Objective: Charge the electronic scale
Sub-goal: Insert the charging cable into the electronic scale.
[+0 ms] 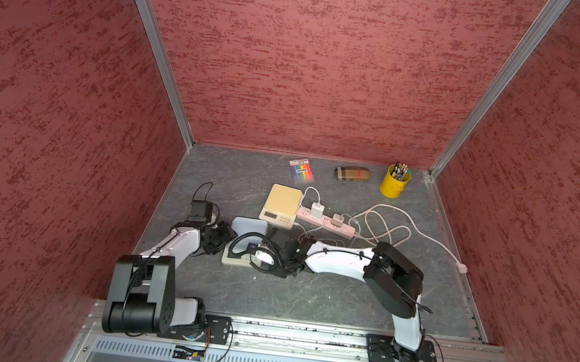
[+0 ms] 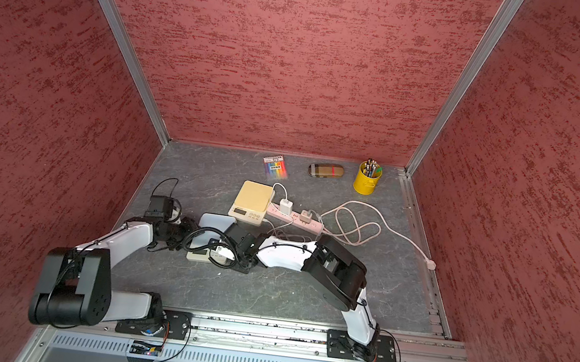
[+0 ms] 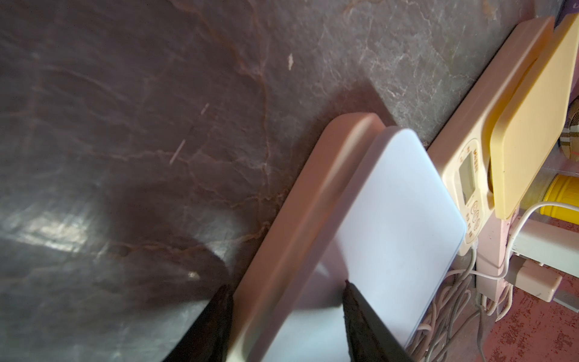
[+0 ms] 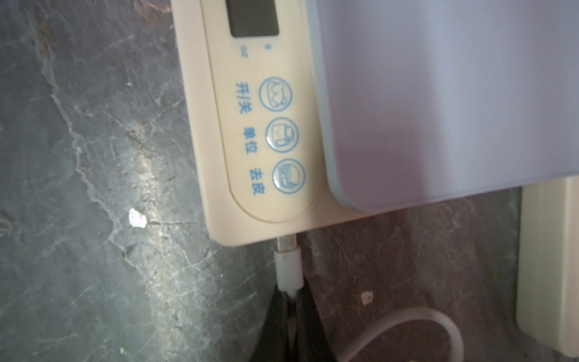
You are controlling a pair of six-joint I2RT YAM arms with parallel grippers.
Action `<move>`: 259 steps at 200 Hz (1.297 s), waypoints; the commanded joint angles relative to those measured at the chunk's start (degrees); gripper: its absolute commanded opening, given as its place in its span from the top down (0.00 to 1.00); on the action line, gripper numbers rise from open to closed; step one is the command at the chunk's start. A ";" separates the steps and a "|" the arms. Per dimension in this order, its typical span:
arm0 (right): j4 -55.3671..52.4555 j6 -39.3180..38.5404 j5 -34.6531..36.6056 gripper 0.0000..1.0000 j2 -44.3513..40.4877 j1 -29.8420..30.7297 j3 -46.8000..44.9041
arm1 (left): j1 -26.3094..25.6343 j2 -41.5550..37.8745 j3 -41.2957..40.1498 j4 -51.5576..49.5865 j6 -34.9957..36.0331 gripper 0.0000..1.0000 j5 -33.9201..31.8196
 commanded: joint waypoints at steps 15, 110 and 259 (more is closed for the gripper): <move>8.10 4.03 1.47 1.00 0.84 0.80 3.97 | -2.82 2.65 -3.64 -10.89 -1.74 0.44 6.32; 14.75 -3.82 -3.20 1.00 -4.14 1.88 -3.02 | -5.96 0.71 -2.84 -13.91 -3.81 0.46 4.85; 14.11 6.11 -12.03 1.00 -1.21 -0.43 6.08 | -11.30 -4.00 -7.51 -11.14 -13.37 0.49 3.19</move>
